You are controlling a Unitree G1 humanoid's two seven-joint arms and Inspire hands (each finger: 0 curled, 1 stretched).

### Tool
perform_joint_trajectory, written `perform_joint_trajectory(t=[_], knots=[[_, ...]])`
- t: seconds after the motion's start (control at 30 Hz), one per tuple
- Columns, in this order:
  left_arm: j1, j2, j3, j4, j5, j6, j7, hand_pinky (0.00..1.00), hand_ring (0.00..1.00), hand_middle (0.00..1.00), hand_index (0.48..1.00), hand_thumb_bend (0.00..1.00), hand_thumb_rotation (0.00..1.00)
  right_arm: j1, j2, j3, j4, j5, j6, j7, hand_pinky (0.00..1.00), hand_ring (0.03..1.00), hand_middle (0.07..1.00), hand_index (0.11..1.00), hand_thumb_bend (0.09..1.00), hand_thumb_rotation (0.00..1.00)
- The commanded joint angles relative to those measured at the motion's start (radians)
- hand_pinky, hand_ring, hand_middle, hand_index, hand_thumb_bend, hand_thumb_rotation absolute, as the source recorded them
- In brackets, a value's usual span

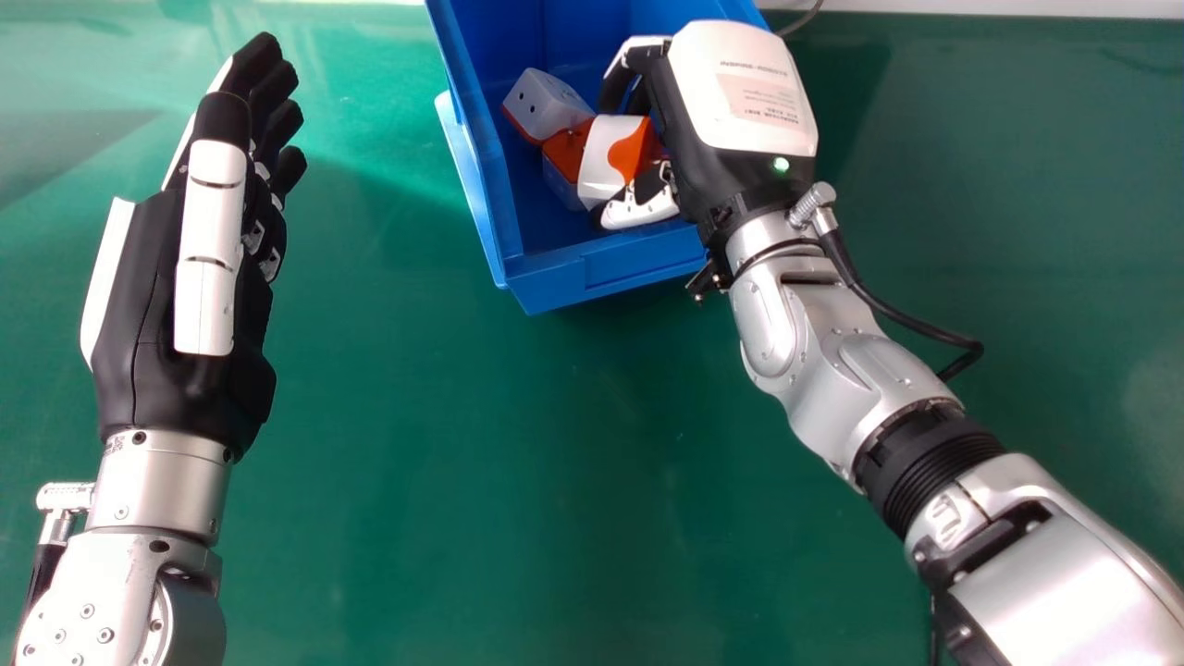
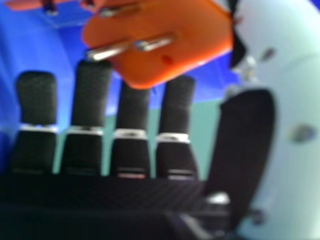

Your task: Pick all objects and put in blue box

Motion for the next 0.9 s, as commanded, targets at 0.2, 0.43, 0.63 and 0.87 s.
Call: perform_joint_trajectory(t=[0.2,0.43,0.63,0.87], knots=[[0.009,0.001,-0.002,-0.02,-0.001,-0.017,-0.006,1.0,0.98,0.96,0.929,0.6,0.93,-0.059,0.012,-0.003,0.027,0.028,-0.044,-0.07,0.3,0.418,0.497,0.562,0.488,0.0],[0.009,0.0,-0.002,-0.011,0.005,-0.023,-0.006,1.0,0.97,0.96,0.928,0.59,0.93,-0.086,0.012,-0.003,0.048,0.038,-0.036,-0.047,0.3,0.417,0.494,0.568,0.487,0.0],[0.006,-0.001,-0.001,-0.001,0.007,-0.034,-0.008,1.0,0.97,0.96,0.93,0.59,0.93,-0.117,0.021,-0.003,0.08,0.042,-0.016,-0.043,0.3,0.416,0.491,0.569,0.487,0.0],[0.022,-0.011,-0.008,-0.044,0.013,-0.02,0.011,0.98,0.96,0.95,0.922,0.59,0.93,-0.163,0.033,-0.012,0.128,0.066,-0.016,-0.034,0.31,0.42,0.491,0.552,0.491,0.0]])
